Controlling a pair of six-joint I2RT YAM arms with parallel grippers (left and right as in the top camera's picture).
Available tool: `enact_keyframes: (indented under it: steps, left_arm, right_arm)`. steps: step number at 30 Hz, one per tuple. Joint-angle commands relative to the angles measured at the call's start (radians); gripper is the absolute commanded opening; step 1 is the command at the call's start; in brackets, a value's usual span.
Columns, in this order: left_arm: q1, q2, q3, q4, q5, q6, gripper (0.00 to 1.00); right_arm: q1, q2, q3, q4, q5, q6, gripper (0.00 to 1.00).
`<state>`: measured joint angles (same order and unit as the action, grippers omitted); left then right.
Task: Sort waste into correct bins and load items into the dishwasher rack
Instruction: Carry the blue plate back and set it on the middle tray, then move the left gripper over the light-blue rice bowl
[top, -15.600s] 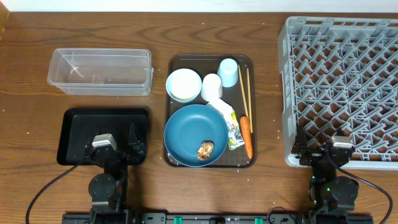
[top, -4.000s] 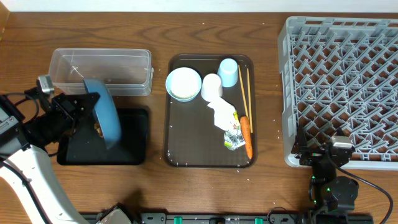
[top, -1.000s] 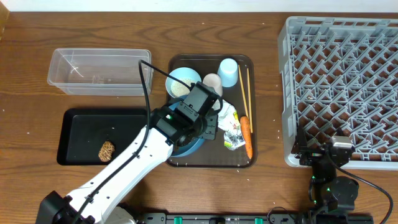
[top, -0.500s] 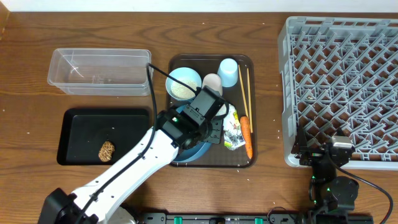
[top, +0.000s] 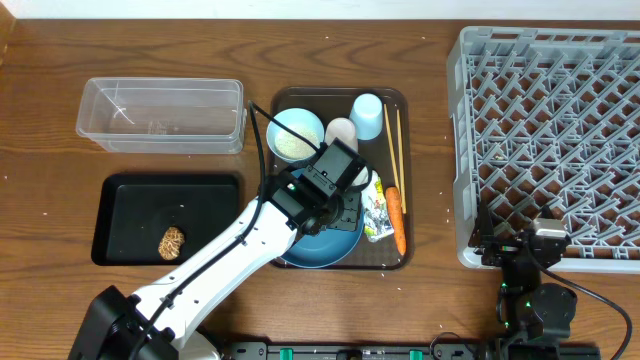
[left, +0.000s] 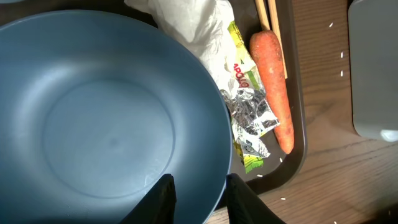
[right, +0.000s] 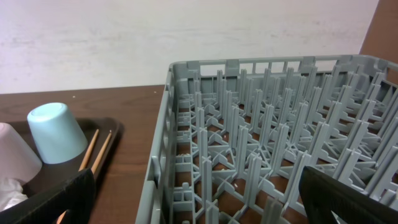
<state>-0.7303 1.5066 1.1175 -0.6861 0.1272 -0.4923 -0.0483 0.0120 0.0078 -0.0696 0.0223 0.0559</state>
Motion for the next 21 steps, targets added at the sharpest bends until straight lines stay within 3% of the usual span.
enact_keyframes:
  steps: [1, 4, 6, 11, 14, 18, 21]
  left_arm:
    - [0.001, 0.000, 0.034, 0.000, -0.032, 0.061, 0.28]
    - [0.008, 0.000, 0.078, -0.019, -0.154, 0.073, 0.35]
    - [0.028, 0.000, 0.114, -0.033, -0.227, 0.073, 0.51]
    - [0.145, 0.000, 0.185, -0.034, -0.251, 0.172, 0.56]
    - [0.248, 0.003, 0.192, -0.036, -0.225, 0.194, 0.55]
    - [0.369, 0.024, 0.192, -0.040, -0.030, 0.262, 0.55]
    - [0.405, 0.062, 0.192, -0.040, 0.019, 0.288, 0.55]
  right_arm:
    - [-0.010, -0.005, -0.002, -0.002, 0.003, -0.002, 0.99]
    - [-0.010, -0.005, -0.002, -0.002, 0.003, -0.002, 0.99]
    - [-0.010, -0.005, -0.002, -0.002, 0.003, -0.002, 0.99]
    - [-0.010, -0.005, -0.002, -0.002, 0.003, -0.002, 0.99]
    - [-0.010, -0.005, -0.002, -0.002, 0.003, -0.002, 0.99]
    - [-0.010, -0.005, -0.002, -0.002, 0.003, -0.002, 0.99]
    - [-0.010, -0.005, -0.002, -0.002, 0.003, -0.002, 0.99]
